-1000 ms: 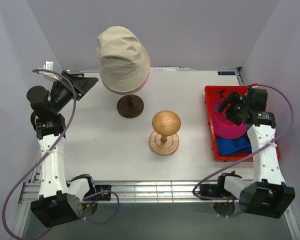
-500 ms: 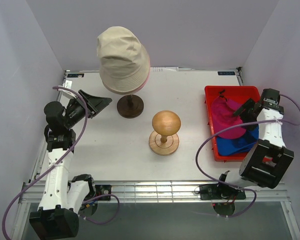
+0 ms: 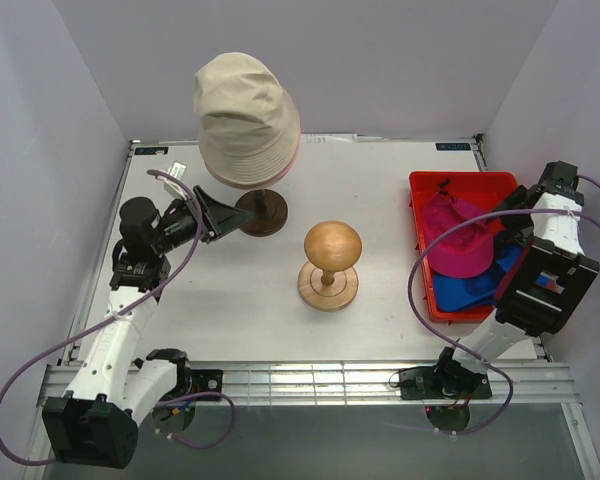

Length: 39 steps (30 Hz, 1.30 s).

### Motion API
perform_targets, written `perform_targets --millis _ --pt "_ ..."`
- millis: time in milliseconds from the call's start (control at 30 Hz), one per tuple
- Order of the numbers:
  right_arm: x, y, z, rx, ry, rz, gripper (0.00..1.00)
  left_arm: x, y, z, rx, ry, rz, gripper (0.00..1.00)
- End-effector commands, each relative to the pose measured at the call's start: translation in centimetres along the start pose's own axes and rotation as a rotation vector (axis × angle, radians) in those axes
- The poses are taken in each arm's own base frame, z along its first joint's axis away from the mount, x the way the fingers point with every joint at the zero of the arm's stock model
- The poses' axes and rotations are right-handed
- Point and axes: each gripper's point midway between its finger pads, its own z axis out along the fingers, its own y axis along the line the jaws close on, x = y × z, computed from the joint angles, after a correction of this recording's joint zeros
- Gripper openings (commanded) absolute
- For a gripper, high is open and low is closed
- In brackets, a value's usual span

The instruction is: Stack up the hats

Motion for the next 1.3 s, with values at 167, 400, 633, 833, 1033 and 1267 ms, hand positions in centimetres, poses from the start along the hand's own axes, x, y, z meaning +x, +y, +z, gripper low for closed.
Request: perform_targets --millis 167,400,633,833,1033,1267 --pt "-0.5 0.1 1.9 -0.007 -0.015 -0.058 0.68 0.4 -2.2 1.7 0.077 0.049 0.079 0.62" --pt "2.0 -0.1 3.8 0.046 0.008 -0.136 0.68 0.4 -3.2 2.0 0.11 0.064 0.096 0.62" --pt "2.5 0.6 4.5 0.041 0.018 -0.155 0.63 0.5 -3.5 2.3 0.122 0.078 0.104 0.62" --pt "1.9 2.1 3.5 -0.014 -0.002 -0.157 0.39 0.7 -3.6 2.5 0.126 0.081 0.102 0.62" --pt "2.5 4.5 2.2 -0.098 -0.003 -0.19 0.14 1.2 -3.5 2.8 0.127 0.091 0.097 0.62" --pt "2.8 6.5 0.2 -0.163 -0.03 -0.209 0.08 1.7 -3.6 3.2 0.131 0.103 0.093 0.62"
